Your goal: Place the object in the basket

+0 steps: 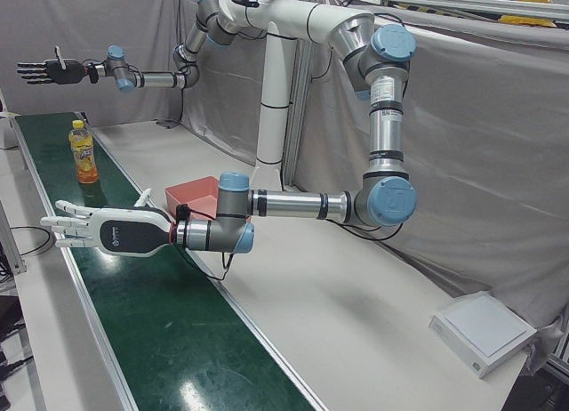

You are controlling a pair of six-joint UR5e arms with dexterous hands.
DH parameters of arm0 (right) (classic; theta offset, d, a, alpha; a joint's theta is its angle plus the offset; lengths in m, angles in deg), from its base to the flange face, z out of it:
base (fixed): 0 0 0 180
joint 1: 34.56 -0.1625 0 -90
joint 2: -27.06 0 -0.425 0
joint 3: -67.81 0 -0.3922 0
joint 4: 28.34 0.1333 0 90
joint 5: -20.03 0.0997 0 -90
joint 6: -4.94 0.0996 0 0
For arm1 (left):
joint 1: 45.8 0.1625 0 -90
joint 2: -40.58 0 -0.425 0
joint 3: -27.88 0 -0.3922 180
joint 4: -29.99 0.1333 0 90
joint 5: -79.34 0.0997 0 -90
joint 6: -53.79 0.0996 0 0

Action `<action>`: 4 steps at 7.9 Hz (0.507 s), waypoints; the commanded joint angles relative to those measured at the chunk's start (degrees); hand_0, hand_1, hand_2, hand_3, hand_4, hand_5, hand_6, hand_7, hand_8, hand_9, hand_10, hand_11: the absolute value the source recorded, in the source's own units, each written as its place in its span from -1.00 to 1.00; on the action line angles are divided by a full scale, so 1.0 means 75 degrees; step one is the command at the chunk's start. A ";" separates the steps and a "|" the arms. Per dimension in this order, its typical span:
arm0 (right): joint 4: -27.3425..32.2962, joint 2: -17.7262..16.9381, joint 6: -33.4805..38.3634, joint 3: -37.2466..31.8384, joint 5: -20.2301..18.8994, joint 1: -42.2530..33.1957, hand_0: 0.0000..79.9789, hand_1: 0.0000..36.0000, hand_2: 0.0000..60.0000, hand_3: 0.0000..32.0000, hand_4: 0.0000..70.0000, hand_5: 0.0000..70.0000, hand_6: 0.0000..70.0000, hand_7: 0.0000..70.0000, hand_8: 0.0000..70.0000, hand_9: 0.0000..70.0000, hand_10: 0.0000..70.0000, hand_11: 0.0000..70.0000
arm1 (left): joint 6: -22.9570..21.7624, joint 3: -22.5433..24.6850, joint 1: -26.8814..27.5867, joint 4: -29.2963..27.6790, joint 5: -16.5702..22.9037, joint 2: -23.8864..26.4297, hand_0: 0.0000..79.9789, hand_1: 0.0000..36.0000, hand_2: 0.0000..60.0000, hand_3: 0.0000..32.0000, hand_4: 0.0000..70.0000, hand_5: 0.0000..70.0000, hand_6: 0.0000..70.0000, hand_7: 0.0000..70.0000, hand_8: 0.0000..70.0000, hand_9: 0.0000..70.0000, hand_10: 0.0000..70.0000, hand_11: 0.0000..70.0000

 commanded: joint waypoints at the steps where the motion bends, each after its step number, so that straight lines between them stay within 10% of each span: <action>1: 0.0000 0.0000 0.0000 0.0000 0.0000 0.0000 -1.00 -1.00 -1.00 -1.00 -1.00 -1.00 -1.00 -1.00 -1.00 -1.00 -1.00 -1.00 | 0.0000 -0.0009 0.0000 -0.0012 0.0000 0.0000 0.62 -0.75 -1.00 -0.89 -0.62 -0.61 -1.00 -0.95 -0.79 -0.72 -0.96 -0.90; 4: 0.0000 0.0000 -0.0012 0.0000 0.0000 0.0000 -1.00 -1.00 -1.00 -1.00 -1.00 -1.00 -1.00 -1.00 -1.00 -1.00 -1.00 -1.00 | 0.0012 -0.0009 0.0012 -0.0012 0.0000 0.0000 0.59 -0.77 -1.00 -0.90 -0.62 -0.59 -1.00 -0.96 -0.78 -0.71 -0.96 -0.89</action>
